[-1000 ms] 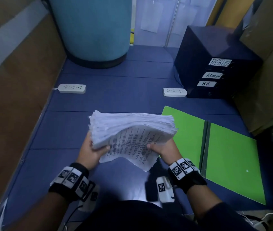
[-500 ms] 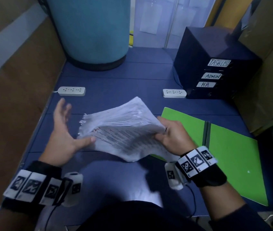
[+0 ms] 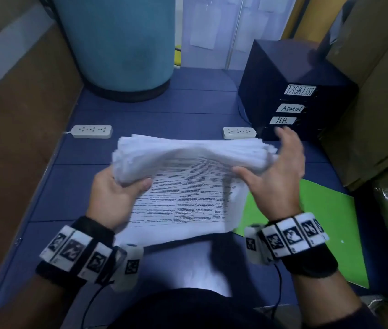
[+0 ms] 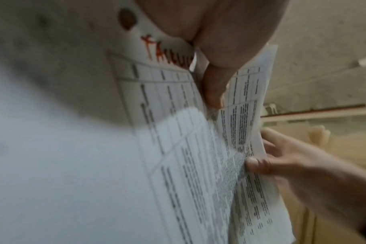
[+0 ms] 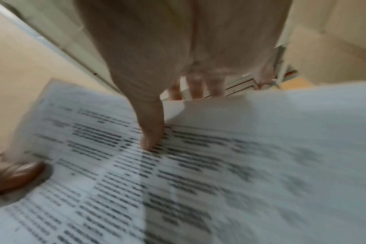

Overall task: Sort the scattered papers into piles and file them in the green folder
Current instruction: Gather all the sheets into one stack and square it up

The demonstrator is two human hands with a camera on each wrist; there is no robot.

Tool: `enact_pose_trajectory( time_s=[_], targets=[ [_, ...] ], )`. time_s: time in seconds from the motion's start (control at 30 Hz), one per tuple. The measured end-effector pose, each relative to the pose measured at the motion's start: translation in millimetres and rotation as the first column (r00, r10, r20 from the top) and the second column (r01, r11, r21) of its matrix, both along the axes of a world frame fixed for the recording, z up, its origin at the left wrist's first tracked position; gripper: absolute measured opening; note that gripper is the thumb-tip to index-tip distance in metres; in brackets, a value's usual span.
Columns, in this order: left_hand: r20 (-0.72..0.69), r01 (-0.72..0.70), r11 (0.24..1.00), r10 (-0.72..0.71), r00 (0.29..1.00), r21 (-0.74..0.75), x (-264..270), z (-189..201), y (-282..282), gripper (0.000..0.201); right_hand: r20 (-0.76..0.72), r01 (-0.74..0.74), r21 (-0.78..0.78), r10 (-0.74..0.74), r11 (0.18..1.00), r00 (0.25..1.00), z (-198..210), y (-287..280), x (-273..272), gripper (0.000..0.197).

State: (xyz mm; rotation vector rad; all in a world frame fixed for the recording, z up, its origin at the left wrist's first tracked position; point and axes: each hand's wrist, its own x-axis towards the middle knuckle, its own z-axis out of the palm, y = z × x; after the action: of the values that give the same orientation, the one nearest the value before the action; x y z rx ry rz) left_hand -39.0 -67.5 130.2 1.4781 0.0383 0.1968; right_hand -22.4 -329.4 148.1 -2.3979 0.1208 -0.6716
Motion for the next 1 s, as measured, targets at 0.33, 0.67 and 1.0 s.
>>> enact_pose_trajectory(
  time_s=[0.33, 0.67, 1.0],
  targets=[
    [-0.167, -0.084, 0.996, 0.087, 0.982, 0.025, -1.7, -43.3, 24.1, 0.026, -0.2, -0.151, 0.811, 0.512, 0.564, 0.836, -70.1, -11.9, 8.2, 0.044],
    [-0.113, -0.34, 0.929, 0.357, 0.927, 0.146, 0.4, -70.4, -16.7, 0.03, -0.075, -0.121, 0.65, 0.223, 0.75, 0.972, -92.1, 42.7, 0.5, 0.022],
    [-0.327, -0.218, 0.968, 0.247, 0.912, 0.123, -12.0, -127.7, 17.8, 0.048, -0.235, -0.169, 0.605, 0.376, 0.778, 0.896, -147.1, 17.4, -0.5, 0.065]
  ],
)
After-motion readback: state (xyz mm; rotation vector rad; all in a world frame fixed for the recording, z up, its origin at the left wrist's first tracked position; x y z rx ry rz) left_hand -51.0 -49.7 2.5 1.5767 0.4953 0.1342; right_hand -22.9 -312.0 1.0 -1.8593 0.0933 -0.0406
